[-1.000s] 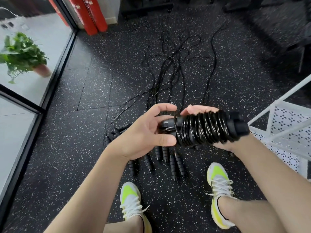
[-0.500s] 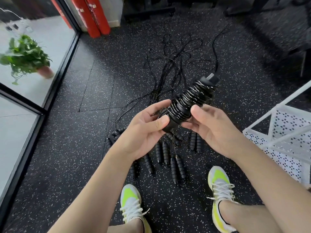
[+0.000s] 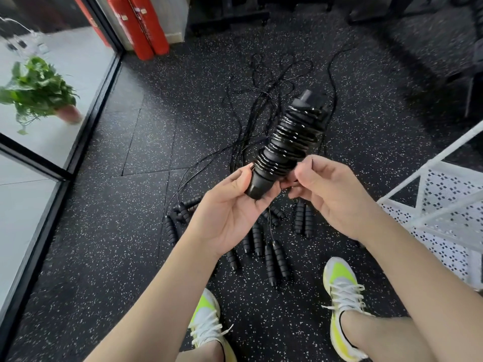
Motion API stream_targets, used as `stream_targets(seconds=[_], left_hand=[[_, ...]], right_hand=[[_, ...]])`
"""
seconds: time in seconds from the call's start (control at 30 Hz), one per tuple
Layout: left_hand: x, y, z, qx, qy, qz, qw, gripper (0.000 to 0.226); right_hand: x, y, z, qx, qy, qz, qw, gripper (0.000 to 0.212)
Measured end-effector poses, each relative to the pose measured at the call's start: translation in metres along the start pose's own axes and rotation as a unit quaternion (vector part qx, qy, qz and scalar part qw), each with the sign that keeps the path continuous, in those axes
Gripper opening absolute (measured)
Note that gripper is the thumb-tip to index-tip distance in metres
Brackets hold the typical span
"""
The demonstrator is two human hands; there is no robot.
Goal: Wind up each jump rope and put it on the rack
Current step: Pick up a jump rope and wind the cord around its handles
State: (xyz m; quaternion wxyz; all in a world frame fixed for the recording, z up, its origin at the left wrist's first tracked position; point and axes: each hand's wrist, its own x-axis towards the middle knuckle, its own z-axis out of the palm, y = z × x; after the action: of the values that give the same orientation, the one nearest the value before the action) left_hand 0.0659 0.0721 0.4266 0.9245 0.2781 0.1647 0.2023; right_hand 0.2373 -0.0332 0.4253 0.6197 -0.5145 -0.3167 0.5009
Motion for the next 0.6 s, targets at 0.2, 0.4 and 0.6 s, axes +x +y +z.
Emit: stream_targets(seconds=[0.2,0.4,0.6], left_hand=[[-0.003,0.0,0.009,0.223,0.048,0.011,0.973,0.037],[-0.008,-0.017,0.021,0.547,0.123,0.077,0.824,0.04],[-0.009,-0.022,0.019,0.596,0.135,0.128,0.782,0.031]], right_hand=[[0.001,0.006,-0.002,-0.081,0.046,-0.024,0.995,0.045],[0.0,0.007,0.002,-0.213,0.061,-0.002,0.975,0.051],[-0.006,-0.002,0.019,-0.286,0.115,0.002,0.951,0.054]])
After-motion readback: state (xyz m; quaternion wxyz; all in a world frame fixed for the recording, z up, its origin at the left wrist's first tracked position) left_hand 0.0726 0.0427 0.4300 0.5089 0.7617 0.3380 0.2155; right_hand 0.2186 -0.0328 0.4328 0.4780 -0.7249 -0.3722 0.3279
